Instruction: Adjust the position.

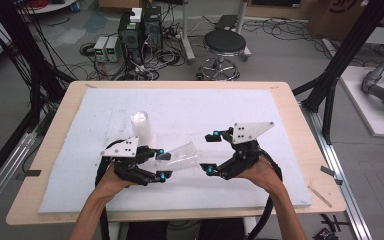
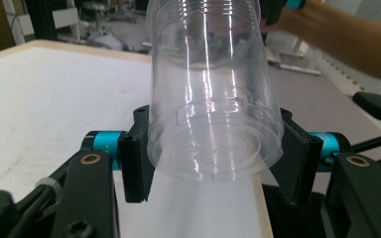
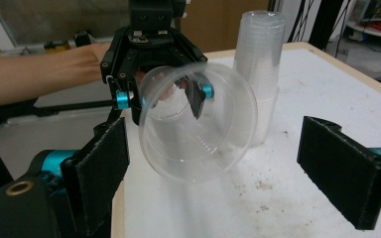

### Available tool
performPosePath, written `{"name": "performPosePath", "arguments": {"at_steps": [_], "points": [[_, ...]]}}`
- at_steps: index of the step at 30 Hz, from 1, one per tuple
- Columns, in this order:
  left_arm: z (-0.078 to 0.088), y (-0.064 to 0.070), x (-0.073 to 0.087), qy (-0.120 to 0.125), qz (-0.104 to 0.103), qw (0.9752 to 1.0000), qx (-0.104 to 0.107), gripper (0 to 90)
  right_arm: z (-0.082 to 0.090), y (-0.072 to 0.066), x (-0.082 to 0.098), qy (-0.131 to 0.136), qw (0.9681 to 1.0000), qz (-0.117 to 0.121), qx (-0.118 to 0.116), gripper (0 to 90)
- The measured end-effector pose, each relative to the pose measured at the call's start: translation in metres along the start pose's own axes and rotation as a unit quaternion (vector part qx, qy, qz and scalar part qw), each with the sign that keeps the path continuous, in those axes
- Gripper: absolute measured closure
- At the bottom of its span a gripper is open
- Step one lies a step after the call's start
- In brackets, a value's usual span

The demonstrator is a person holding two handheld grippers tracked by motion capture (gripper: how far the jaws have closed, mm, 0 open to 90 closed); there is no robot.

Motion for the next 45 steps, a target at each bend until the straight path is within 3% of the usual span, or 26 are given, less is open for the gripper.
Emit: {"name": "performPosePath", "arguments": {"at_steps": [8, 25, 42, 45], "points": [[0.000, -0.001, 0.001, 0.007, -0.005, 1.0000, 0.003, 41.9, -0.005, 0.002, 0.010, 0.011, 0.9998, -0.010, -0.010, 12.9], [-0.014, 0.001, -0.003, 0.033, -0.019, 0.9991, 0.020, 41.9, -0.028, 0.000, 0.012, 0.022, 0.9986, -0.017, -0.045, 12.9], [-0.018, 0.003, -0.005, 0.032, -0.026, 0.9987, 0.031, 41.9, -0.037, -0.003, 0.011, 0.021, 0.9968, -0.022, -0.073, 14.9], [-0.018, 0.004, -0.005, 0.032, -0.028, 0.9985, 0.034, 41.9, -0.037, -0.003, 0.011, 0.023, 0.9967, -0.016, -0.076, 18.6]]}}
Point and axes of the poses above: each handheld gripper's, and its own axes: z roughly backward along the jaws, x roughly out of its underside, y roughly to its right, the point moved 2 cm from there along -z, roughly forward along the jaws, and after that the axes turned 6 degrees about y, right-handed, at the moved point
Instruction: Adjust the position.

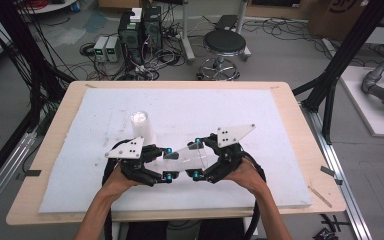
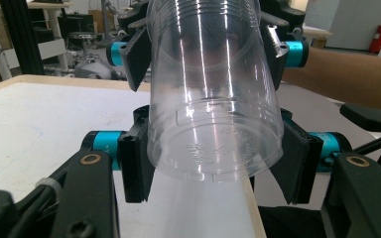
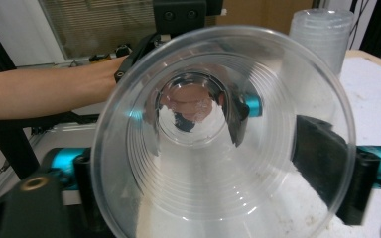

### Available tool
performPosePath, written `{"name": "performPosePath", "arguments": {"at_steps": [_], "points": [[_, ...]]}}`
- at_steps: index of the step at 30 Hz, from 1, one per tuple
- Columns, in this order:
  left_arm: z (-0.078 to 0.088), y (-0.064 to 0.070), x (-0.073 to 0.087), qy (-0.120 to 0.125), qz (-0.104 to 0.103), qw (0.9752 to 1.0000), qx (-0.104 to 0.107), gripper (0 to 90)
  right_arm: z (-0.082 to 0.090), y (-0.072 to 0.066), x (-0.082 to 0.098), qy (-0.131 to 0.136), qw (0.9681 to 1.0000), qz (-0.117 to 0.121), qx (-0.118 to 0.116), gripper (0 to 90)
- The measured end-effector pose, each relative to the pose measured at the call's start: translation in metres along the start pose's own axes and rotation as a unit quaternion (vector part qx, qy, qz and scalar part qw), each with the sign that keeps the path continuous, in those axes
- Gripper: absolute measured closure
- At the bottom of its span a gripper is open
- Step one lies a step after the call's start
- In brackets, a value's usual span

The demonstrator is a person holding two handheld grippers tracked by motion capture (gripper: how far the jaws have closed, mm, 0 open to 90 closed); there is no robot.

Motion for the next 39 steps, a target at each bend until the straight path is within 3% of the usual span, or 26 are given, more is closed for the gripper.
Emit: {"name": "performPosePath", "arguments": {"at_steps": [4, 9, 20, 21, 23, 24, 26, 31, 34, 36, 39], "points": [[-0.001, 0.000, -0.001, 0.001, -0.002, 1.0000, 0.002, 41.9, -0.001, 0.000, -0.001, 0.010, 1.0000, -0.001, 0.000, 21.3], [0.000, 0.000, -0.001, 0.000, -0.002, 1.0000, 0.002, 41.9, -0.002, 0.000, -0.001, 0.005, 1.0000, 0.000, -0.007, 27.7], [-0.001, 0.000, 0.000, -0.003, -0.002, 1.0000, 0.006, 41.1, -0.001, -0.002, -0.001, 0.006, 0.9999, 0.000, -0.011, 32.5], [-0.001, 0.000, -0.001, 0.001, 0.001, 1.0000, 0.004, 36.6, -0.001, -0.002, -0.001, 0.007, 0.9999, 0.002, -0.012, 32.5], [-0.002, 0.000, -0.001, 0.006, 0.000, 1.0000, -0.005, 14.7, -0.002, -0.002, -0.001, 0.006, 0.9999, 0.005, -0.013, 32.5], [-0.002, 0.001, -0.002, 0.002, -0.005, 1.0000, 0.001, 6.5, -0.002, -0.002, -0.001, 0.006, 0.9999, 0.005, -0.013, 32.6], [-0.003, 0.003, -0.003, 0.001, -0.007, 0.9999, 0.011, 5.4, -0.002, -0.002, -0.001, 0.004, 0.9999, 0.004, -0.014, 32.5], [-0.003, 0.005, -0.006, -0.019, -0.008, 0.9997, 0.010, 5.4, -0.001, -0.002, -0.001, 0.002, 0.9999, -0.001, -0.011, 32.1], [0.000, 0.007, -0.006, -0.037, -0.010, 0.9993, -0.004, 5.4, 0.000, -0.001, -0.001, 0.001, 1.0000, 0.002, -0.005, 32.1], [0.010, 0.010, -0.005, -0.058, -0.014, 0.9979, -0.026, 5.4, 0.002, -0.001, -0.002, -0.002, 1.0000, 0.001, 0.003, 32.1], [0.029, 0.012, -0.001, -0.069, -0.008, 0.9958, -0.059, 5.4, 0.009, 0.001, -0.003, -0.007, 0.9997, 0.002, 0.021, 32.0]]}}
Point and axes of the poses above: each handheld gripper's, and its own axes: z roughly backward along the jaws, x roughly out of its underside, y roughly to its right, the point moved 2 cm from there along -z, roughly forward along the jaws, and after that the axes turned 6 degrees about y, right-handed, at the moved point
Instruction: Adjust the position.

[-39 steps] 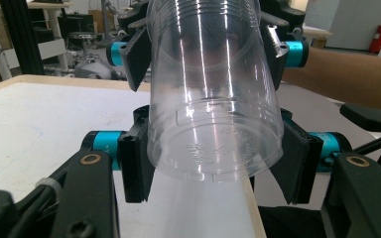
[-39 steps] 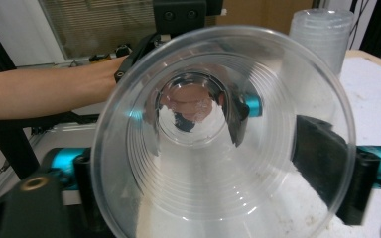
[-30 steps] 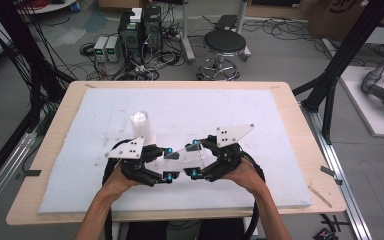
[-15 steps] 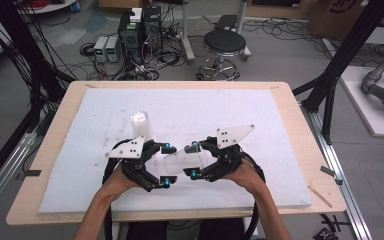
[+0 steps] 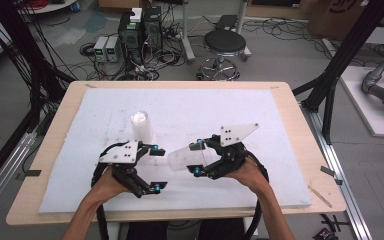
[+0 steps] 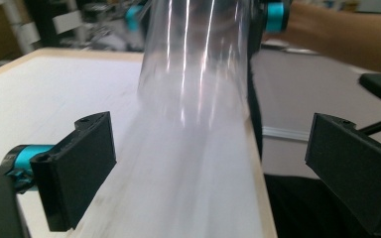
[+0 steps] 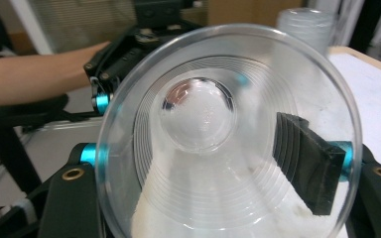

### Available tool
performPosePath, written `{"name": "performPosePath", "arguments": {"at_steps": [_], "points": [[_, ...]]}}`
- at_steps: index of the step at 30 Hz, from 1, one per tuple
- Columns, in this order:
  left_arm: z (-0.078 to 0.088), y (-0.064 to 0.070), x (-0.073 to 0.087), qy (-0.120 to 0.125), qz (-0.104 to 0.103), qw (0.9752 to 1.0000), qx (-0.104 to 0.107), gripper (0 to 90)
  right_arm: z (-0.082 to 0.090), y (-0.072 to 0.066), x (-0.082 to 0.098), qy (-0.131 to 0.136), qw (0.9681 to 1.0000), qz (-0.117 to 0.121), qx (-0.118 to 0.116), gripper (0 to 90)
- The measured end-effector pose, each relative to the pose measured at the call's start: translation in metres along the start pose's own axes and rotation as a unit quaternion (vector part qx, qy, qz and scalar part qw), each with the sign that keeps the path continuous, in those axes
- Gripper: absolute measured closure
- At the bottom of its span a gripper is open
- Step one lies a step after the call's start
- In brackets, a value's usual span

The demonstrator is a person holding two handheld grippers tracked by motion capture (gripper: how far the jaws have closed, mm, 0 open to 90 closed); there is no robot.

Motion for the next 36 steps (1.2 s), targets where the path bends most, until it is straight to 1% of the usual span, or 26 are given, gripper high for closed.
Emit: {"name": "performPosePath", "arguments": {"at_steps": [2, 4, 7, 10, 12, 13, 14, 15, 16, 17, 18, 19, 20, 21, 22, 23, 24, 25, 26, 27, 29, 32, 33, 34, 35, 36], "points": [[0.015, -0.001, 0.006, -0.008, 0.005, 0.9995, -0.030, 5.4, 0.006, 0.003, -0.001, -0.007, 0.9999, -0.007, 0.013, 32.1], [0.026, -0.003, 0.011, -0.017, 0.010, 0.9985, -0.050, 5.4, 0.010, 0.005, -0.002, -0.015, 0.9995, -0.009, 0.027, 32.0], [0.044, -0.006, 0.018, -0.029, 0.018, 0.9957, -0.086, 5.4, 0.015, 0.009, -0.004, -0.039, 0.9980, -0.012, 0.049, 32.0], [0.060, -0.009, 0.025, -0.029, 0.035, 0.9911, -0.125, 5.4, 0.018, 0.014, -0.005, -0.072, 0.9949, -0.017, 0.068, 31.8], [0.069, -0.011, 0.030, -0.032, 0.042, 0.9868, -0.153, 5.4, 0.018, 0.017, -0.005, -0.091, 0.9926, -0.021, 0.078, 31.8], [0.074, -0.012, 0.034, -0.033, 0.046, 0.9837, -0.171, 5.4, 0.018, 0.019, -0.006, -0.103, 0.9910, -0.022, 0.083, 31.9], [0.077, -0.013, 0.036, -0.035, 0.048, 0.9816, -0.182, 5.4, 0.018, 0.021, -0.006, -0.118, 0.9885, -0.023, 0.091, 31.9], [0.080, -0.015, 0.039, -0.038, 0.051, 0.9775, -0.201, 5.4, 0.018, 0.022, -0.006, -0.128, 0.9866, -0.023, 0.099, 31.9], [0.082, -0.016, 0.041, -0.041, 0.052, 0.9744, -0.215, 5.4, 0.018, 0.024, -0.007, -0.146, 0.9828, -0.027, 0.109, 31.9], [0.085, -0.017, 0.045, -0.044, 0.055, 0.9694, -0.235, 5.4, 0.018, 0.026, -0.007, -0.156, 0.9808, -0.028, 0.114, 31.9], [0.087, -0.018, 0.047, -0.045, 0.057, 0.9666, -0.246, 5.4, 0.017, 0.029, -0.007, -0.171, 0.9772, -0.029, 0.122, 31.9], [0.089, -0.020, 0.051, -0.042, 0.060, 0.9619, -0.263, 5.4, 0.017, 0.030, -0.008, -0.180, 0.9750, -0.032, 0.127, 32.0], [0.090, -0.021, 0.054, -0.042, 0.062, 0.9594, -0.272, 5.4, 0.016, 0.032, -0.009, -0.193, 0.9713, -0.034, 0.135, 31.9], [0.090, -0.023, 0.058, -0.042, 0.068, 0.9548, -0.286, 5.4, 0.016, 0.033, -0.009, -0.203, 0.9685, -0.037, 0.139, 31.9], [0.091, -0.023, 0.060, -0.043, 0.069, 0.9520, -0.295, 5.4, 0.015, 0.035, -0.011, -0.220, 0.9634, -0.037, 0.148, 31.9], [0.091, -0.024, 0.064, -0.043, 0.069, 0.9479, -0.308, 5.4, 0.015, 0.036, -0.011, -0.230, 0.9599, -0.038, 0.156, 31.9], [0.091, -0.025, 0.066, -0.043, 0.070, 0.9451, -0.316, 5.4, 0.014, 0.038, -0.012, -0.246, 0.9551, -0.036, 0.161, 31.9], [0.091, -0.025, 0.069, -0.043, 0.069, 0.9416, -0.327, 5.4, 0.014, 0.040, -0.013, -0.254, 0.9524, -0.036, 0.166, 32.0], [0.091, -0.026, 0.072, -0.040, 0.069, 0.9377, -0.338, 5.4, 0.013, 0.041, -0.014, -0.262, 0.9484, -0.040, 0.174, 32.0], [0.091, -0.026, 0.074, -0.040, 0.067, 0.9359, -0.344, 5.4, 0.013, 0.043, -0.016, -0.273, 0.9438, -0.044, 0.180, 32.0], [0.090, -0.026, 0.076, -0.039, 0.061, 0.9327, -0.353, 5.4, 0.012, 0.046, -0.018, -0.288, 0.9373, -0.045, 0.192, 32.1], [0.091, -0.027, 0.080, -0.025, 0.057, 0.9303, -0.361, 5.4, 0.010, 0.051, -0.020, -0.313, 0.9263, -0.049, 0.205, 32.1], [0.090, -0.028, 0.081, -0.022, 0.059, 0.9332, -0.354, 5.4, 0.009, 0.052, -0.020, -0.317, 0.9244, -0.051, 0.206, 32.2], [0.090, -0.028, 0.082, -0.022, 0.061, 0.9342, -0.351, 5.4, 0.008, 0.053, -0.020, -0.322, 0.9227, -0.051, 0.207, 32.1], [0.089, -0.028, 0.083, -0.024, 0.064, 0.9331, -0.353, 5.4, 0.007, 0.053, -0.020, -0.324, 0.9221, -0.050, 0.206, 32.1], [0.089, -0.028, 0.082, -0.021, 0.061, 0.9339, -0.352, 5.4, 0.006, 0.054, -0.020, -0.328, 0.9203, -0.051, 0.207, 32.1]]}}
Point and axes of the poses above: each handheld gripper's, and its own axes: z roughly backward along the jaws, x roughly out of its underside, y roughly to its right, the point moved 2 cm from there along -z, roughly forward along the jaws, and after that the axes turned 6 degrees about y, right-handed, at the moved point
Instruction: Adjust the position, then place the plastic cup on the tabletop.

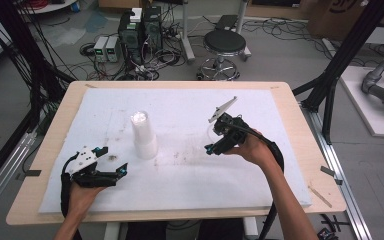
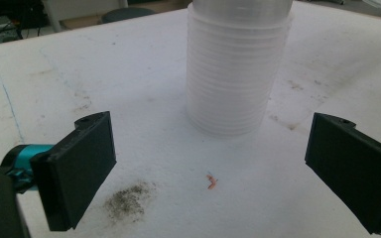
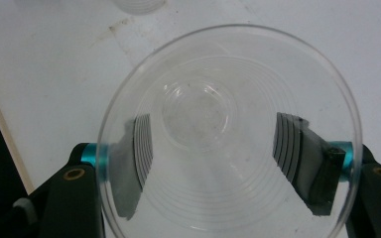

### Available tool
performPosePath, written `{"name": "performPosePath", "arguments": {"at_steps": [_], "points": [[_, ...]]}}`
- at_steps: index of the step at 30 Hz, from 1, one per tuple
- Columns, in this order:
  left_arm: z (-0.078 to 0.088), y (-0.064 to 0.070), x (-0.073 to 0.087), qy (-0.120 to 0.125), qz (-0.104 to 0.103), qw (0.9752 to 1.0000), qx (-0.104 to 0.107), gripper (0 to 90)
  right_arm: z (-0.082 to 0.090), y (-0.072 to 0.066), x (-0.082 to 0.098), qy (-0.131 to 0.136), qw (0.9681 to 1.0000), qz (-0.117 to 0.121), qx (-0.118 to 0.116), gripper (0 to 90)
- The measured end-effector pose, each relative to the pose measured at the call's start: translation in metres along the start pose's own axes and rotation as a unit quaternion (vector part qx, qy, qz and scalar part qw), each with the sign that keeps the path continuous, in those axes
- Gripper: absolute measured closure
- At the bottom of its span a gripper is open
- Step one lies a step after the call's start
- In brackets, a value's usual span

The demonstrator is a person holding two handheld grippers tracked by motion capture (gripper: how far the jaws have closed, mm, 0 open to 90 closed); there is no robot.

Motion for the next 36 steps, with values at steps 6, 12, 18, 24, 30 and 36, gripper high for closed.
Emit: {"name": "performPosePath", "arguments": {"at_steps": [6, 12, 18, 24, 30, 36], "points": [[0.001, -0.002, 0.001, 0.008, 0.008, 0.9999, 0.001, 5.4, 0.000, 0.002, -0.002, -0.007, 0.9999, -0.007, 0.006, 32.2], [0.000, -0.001, 0.001, 0.004, 0.006, 1.0000, 0.003, 5.4, 0.002, 0.004, -0.005, -0.006, 0.9999, -0.007, 0.009, 32.2], [0.000, -0.001, 0.001, 0.002, 0.003, 1.0000, 0.004, 5.4, -0.003, 0.006, -0.007, -0.013, 0.9999, -0.006, 0.009, 32.1], [-0.001, -0.001, 0.000, -0.001, 0.006, 1.0000, 0.005, 5.4, -0.016, 0.007, -0.009, -0.039, 0.9991, -0.005, 0.014, 32.1], [0.000, -0.002, 0.001, 0.002, 0.007, 0.9999, 0.008, 5.4, -0.031, 0.013, -0.012, -0.062, 0.9979, -0.008, 0.015, 32.0], [0.000, -0.002, 0.000, 0.001, 0.006, 0.9999, 0.012, 5.4, -0.044, 0.016, -0.013, -0.086, 0.9961, -0.011, 0.014, 31.9]]}}
Point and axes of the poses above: each handheld gripper's, and its own axes: z roughly backward along the jaws, x roughly out of its underside, y roughly to its right, the point moved 2 cm from there along -z, roughly forward along the jaws, and after that the axes turned 6 degrees about y, right-handed, at the moved point
